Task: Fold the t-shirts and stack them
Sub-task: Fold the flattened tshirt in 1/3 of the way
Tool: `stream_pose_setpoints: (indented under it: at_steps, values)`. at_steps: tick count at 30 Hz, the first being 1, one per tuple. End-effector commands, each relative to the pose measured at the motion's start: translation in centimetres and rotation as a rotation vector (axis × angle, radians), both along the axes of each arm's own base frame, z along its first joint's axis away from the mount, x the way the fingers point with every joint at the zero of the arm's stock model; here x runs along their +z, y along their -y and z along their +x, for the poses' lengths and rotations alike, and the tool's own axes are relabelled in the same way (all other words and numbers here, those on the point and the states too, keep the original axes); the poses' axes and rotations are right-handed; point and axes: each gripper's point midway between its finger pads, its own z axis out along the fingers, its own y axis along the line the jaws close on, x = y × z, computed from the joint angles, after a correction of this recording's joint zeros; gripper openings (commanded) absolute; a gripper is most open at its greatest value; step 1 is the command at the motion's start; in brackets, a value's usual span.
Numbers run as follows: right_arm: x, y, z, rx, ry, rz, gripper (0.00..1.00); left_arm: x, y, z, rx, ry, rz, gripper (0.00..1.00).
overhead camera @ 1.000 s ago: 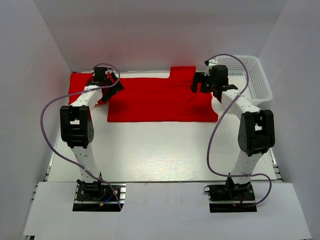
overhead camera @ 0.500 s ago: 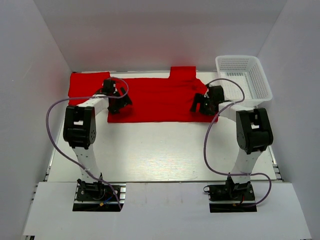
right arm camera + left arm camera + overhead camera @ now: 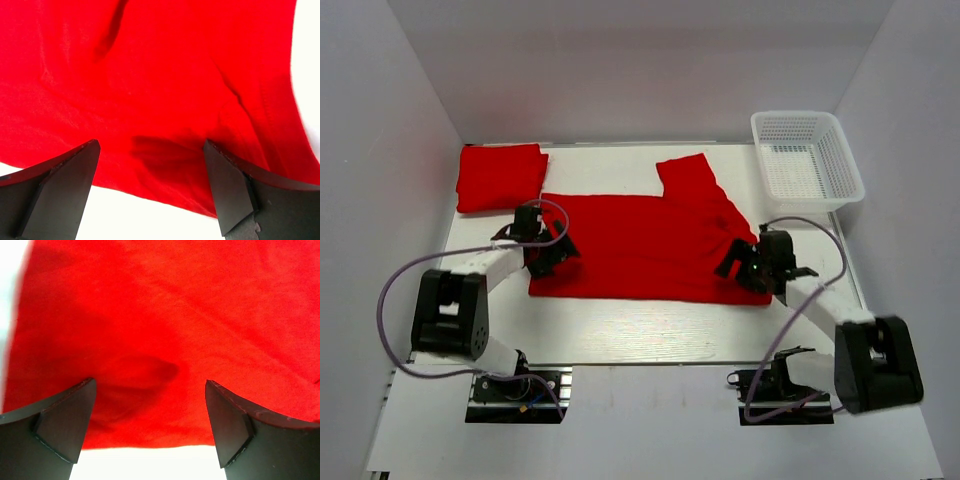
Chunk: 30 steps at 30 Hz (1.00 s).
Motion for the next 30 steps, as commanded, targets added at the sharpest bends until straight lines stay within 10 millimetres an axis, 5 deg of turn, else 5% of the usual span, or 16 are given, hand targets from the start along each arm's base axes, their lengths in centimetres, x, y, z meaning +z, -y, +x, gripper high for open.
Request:
stream_pose_setpoints:
  at_steps: [1,4,7,11,16,19,21,24,30]
  values:
    - [-2.7,1.9,-7.4,-0.042,-0.232,-0.055,0.9,0.2,-1.1,-6.5,0.026,-0.119,0.045,1.0]
    - [0.4,1.1,-7.6,0.043,-0.143,-0.025,0.9,2.2,-2.2,-7.6,0.053,-0.08,0.085,1.0]
    - [4.0,-0.3,-6.4,0.199,-0.005,-0.015,0.9,5.9,-2.6,-6.2,0.066,0.029,0.102,1.0]
    - [8.6,-1.1,-2.8,0.299,0.169,-0.07,0.9,8.6,-3.2,-3.2,0.094,0.128,0.135,1.0]
    - [11.3,-2.5,2.1,0.299,0.276,-0.099,0.9,9.9,-3.6,0.4,0.107,0.148,0.18,1.0]
    - [11.8,-3.1,4.4,0.29,0.278,-0.127,0.9,9.0,-3.9,1.4,0.106,0.112,0.193,1.0]
    - [8.6,-3.3,5.7,0.294,0.168,-0.175,0.9,8.0,-4.5,1.7,0.121,0.088,0.208,1.0]
    - [9.2,-4.0,7.3,0.316,0.164,-0.227,0.9,7.2,-4.6,1.7,0.124,0.065,0.219,1.0]
    - [6.0,-5.1,9.9,0.397,0.091,-0.403,0.9,5.9,-5.2,1.2,0.133,0.013,0.254,1.0]
